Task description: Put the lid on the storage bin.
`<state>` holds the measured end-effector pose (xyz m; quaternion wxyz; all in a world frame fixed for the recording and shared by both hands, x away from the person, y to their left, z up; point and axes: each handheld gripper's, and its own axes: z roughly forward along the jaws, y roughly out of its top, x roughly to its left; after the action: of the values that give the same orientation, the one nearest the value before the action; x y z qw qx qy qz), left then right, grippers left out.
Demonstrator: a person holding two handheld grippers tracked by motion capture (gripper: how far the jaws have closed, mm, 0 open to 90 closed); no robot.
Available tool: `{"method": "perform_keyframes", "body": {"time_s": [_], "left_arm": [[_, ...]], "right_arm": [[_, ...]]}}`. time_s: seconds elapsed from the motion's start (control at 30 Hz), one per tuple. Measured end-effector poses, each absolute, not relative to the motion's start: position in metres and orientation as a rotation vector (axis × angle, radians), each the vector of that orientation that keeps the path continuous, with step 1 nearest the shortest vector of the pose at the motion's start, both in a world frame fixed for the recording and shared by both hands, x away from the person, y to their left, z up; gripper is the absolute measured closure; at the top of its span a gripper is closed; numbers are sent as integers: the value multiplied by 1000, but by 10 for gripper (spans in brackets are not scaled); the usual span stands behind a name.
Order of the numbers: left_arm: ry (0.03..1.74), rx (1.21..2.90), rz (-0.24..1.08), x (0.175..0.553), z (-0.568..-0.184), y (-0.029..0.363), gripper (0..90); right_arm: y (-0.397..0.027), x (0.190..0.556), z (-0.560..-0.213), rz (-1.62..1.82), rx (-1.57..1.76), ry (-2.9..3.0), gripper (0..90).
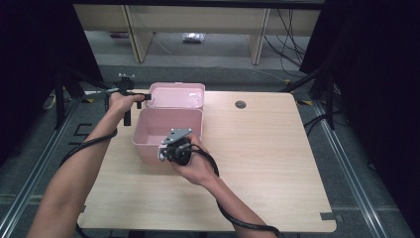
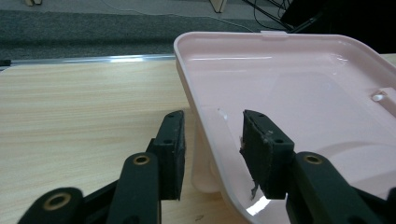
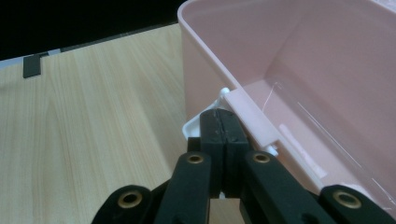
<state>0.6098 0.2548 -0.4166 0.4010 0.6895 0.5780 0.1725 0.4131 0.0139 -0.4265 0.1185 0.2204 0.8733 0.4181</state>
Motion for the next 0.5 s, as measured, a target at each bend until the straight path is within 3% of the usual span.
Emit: {"method": "perform_keyframes", "body": {"time_s": [0.5], "left_arm": [[1492,1730,435,617,-420,254,635]], "right_arm": [[12,414,-429,1237,638,2554,900]]}}
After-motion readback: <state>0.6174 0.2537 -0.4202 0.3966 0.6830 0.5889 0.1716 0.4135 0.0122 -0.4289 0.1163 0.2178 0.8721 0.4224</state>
